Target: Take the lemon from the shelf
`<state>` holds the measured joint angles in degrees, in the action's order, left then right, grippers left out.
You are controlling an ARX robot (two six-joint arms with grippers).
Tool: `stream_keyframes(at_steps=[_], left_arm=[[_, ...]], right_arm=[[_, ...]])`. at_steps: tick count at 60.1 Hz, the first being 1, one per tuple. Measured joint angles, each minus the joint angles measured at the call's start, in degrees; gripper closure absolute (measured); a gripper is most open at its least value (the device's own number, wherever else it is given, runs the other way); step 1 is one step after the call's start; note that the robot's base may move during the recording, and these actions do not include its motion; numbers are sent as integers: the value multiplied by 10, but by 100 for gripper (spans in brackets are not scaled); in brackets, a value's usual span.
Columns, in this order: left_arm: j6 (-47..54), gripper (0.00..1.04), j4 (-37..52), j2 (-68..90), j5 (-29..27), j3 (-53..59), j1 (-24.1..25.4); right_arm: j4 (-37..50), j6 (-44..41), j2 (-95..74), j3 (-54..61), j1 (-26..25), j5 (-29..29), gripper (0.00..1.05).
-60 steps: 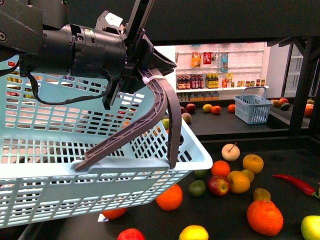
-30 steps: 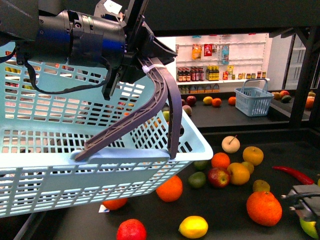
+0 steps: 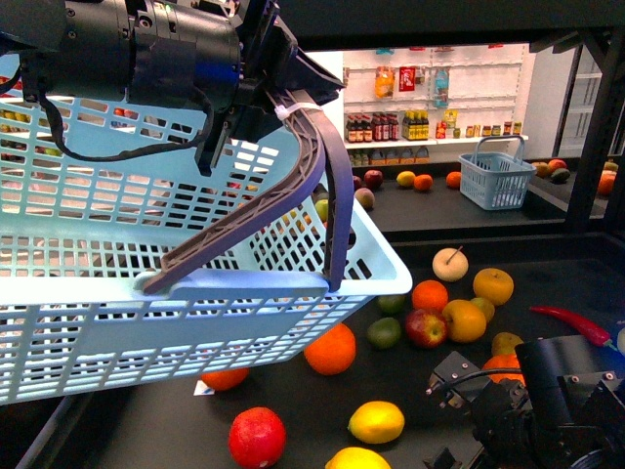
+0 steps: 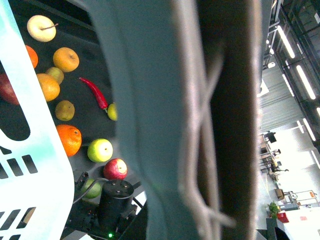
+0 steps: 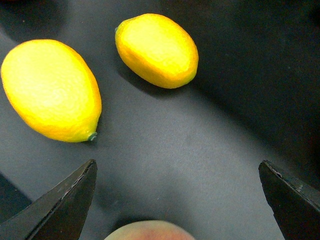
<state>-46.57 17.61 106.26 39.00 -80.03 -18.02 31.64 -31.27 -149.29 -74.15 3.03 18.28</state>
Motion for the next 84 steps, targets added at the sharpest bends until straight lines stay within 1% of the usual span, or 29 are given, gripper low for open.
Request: stream_keyframes(at_steps=[12,17,24,33,49,56,69,84], left_arm=[[0,99,0,0,0,0,0],[0,99,0,0,0,0,0],[0,99,0,0,0,0,0],[0,99,0,0,0,0,0],[0,99,0,0,0,0,0],[0,99,0,0,0,0,0],[0,99,0,0,0,0,0],[0,99,0,0,0,0,0]], right_arm=[[-24,-70,-39,-64,9,18,7],[-53,-107,-59,-99,17,29,7],[-70,-130,-77,-128,24,31,7],[-101,-136,-123,-210,29,23,7],[-133,-133,-166,-301,29,22,7],[-156,-132,-179,-337,29,30,7],[-227,-132,-217,-415,30,59,7],[-280,-129,-268,-507,31,70,7]])
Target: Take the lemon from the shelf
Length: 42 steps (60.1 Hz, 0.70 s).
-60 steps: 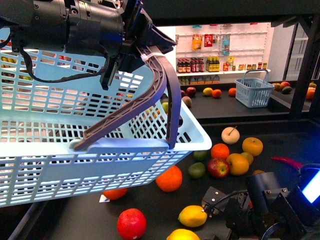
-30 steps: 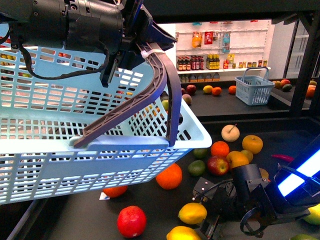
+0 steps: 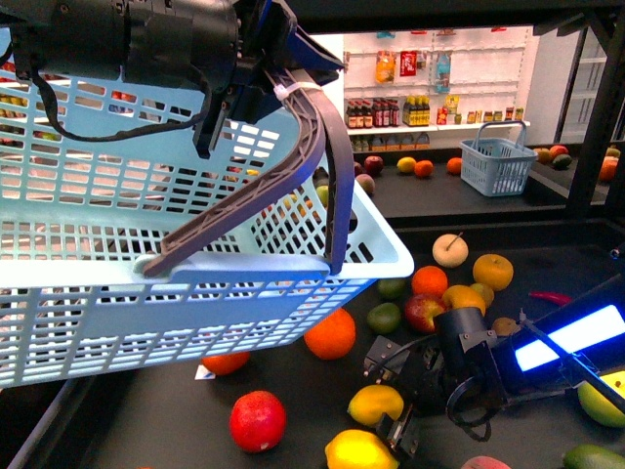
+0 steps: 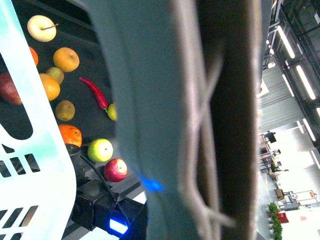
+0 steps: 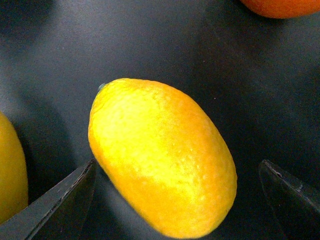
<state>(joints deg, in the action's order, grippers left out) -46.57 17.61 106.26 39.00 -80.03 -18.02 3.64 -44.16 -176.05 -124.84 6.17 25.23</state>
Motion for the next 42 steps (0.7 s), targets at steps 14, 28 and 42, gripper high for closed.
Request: stream_keyframes(at_steps=[14,28,42], left_arm=[[0,99,0,0,0,0,0],[0,99,0,0,0,0,0],[0,99,0,0,0,0,0]], right_arm=[[-1,28,-16,-36,0,14,30],[47,55,23,40,-8,17,51],[146,127,130,188,-46,7,55]])
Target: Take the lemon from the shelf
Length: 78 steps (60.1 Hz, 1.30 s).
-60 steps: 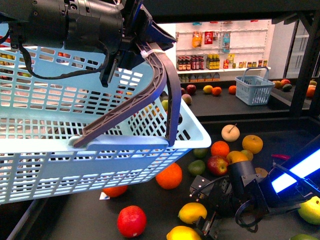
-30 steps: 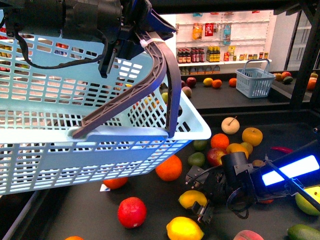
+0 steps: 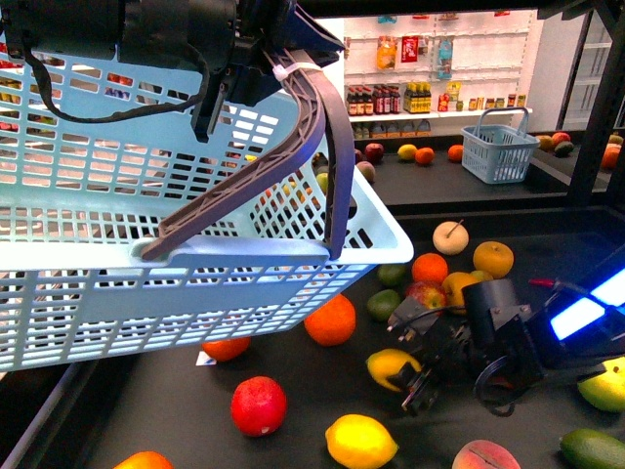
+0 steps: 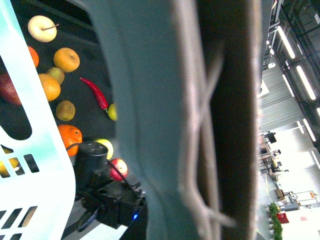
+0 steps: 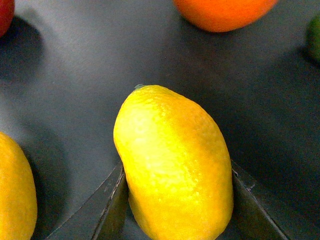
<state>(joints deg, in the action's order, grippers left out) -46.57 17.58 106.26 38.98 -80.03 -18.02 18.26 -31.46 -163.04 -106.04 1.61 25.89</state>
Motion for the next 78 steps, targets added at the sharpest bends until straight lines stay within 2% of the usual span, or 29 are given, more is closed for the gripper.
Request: stream_keyframes(at_steps=[18,31,44,57,65,78], left_arm=[[0,99,0,0,0,0,0],[0,99,0,0,0,0,0],[0,99,0,0,0,0,0],[0,99,0,0,0,0,0],[0,99,0,0,0,0,0],[0,99,0,0,0,0,0]], right_arm=[[99,51,246,247,-103,4,56],[114,135,412,371,-118,52,56],[99,247,542,407,-70,94,56],[63,328,541,390,5,97,56],[56,360,524,371,59,79,56],[54,357,502,365,108,40,56]])
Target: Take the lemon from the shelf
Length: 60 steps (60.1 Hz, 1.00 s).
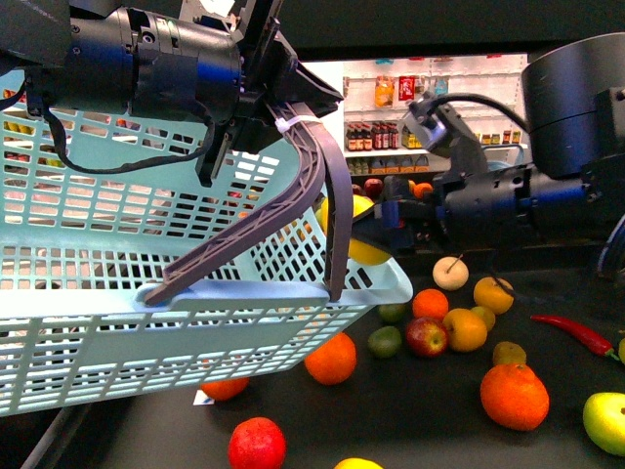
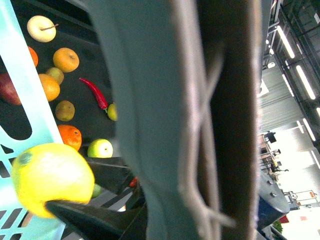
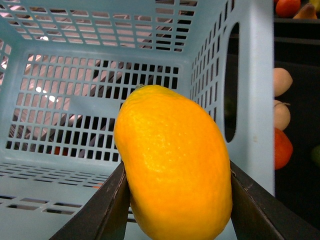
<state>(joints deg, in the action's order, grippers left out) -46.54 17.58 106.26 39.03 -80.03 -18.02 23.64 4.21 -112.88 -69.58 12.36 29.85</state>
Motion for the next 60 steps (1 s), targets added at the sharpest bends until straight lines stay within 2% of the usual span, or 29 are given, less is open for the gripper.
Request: stream_keyframes(at_steps=[4,7,14,24,35,45,46,48,60], left_arm=[[2,99,0,0,2,0,0],[5,99,0,0,4,0,0],[5,99,-1,0,-1,0,0],[5,99,-1,0,-1,0,0],[3,99,-1,0,0,0,0],[0,99,-1,0,0,0,0],[0,99,-1,0,0,0,0],[-1,99,-1,0,0,0,0],[0,99,-1,0,0,0,0]], right_arm=[[0,0,-9,0,9,-10,56],[1,2,-15,-1,14,-12,52],[25,10,-27,-4,17,-24,28],[44,22,-27,-10,4,-12,6],[72,54,-12,-22,-42,10,7],[80,41,0,-29,-141,24,7],[64,-17,-9,-5,-193,42,7],[54,-52,-21,10,-205,40,7],[48,-179,-109,69,-208,27,7]])
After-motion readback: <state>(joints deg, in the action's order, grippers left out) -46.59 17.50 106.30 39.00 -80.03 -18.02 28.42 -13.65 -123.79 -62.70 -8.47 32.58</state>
